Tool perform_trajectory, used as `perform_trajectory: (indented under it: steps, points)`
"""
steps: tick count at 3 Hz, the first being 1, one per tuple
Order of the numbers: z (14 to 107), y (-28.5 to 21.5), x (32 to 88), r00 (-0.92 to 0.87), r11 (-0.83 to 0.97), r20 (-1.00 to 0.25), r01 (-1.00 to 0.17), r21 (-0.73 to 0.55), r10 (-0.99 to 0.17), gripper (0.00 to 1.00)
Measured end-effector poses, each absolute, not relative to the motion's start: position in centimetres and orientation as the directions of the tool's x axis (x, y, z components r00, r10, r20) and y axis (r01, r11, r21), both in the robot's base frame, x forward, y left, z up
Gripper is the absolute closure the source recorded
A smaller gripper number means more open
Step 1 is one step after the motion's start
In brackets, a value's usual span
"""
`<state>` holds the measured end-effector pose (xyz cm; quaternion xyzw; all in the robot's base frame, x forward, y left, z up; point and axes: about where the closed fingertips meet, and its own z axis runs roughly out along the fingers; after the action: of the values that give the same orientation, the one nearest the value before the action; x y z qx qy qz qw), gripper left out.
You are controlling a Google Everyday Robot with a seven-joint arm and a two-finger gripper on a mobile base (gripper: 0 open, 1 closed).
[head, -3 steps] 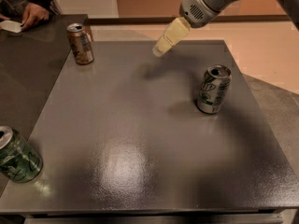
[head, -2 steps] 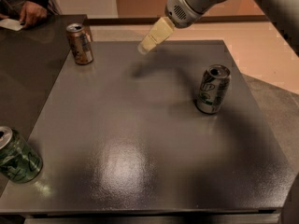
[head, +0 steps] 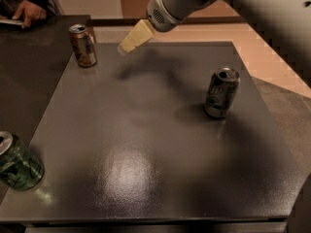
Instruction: Pick orange can
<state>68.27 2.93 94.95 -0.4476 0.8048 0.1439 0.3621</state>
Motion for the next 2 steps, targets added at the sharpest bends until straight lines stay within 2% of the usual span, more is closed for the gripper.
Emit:
perform_trajectory:
  steps: [2]
  points:
    - [92.7, 8.9, 69.3, -0.273, 0.524, -0.736, -0.842, -0.13, -0.62, 0.0]
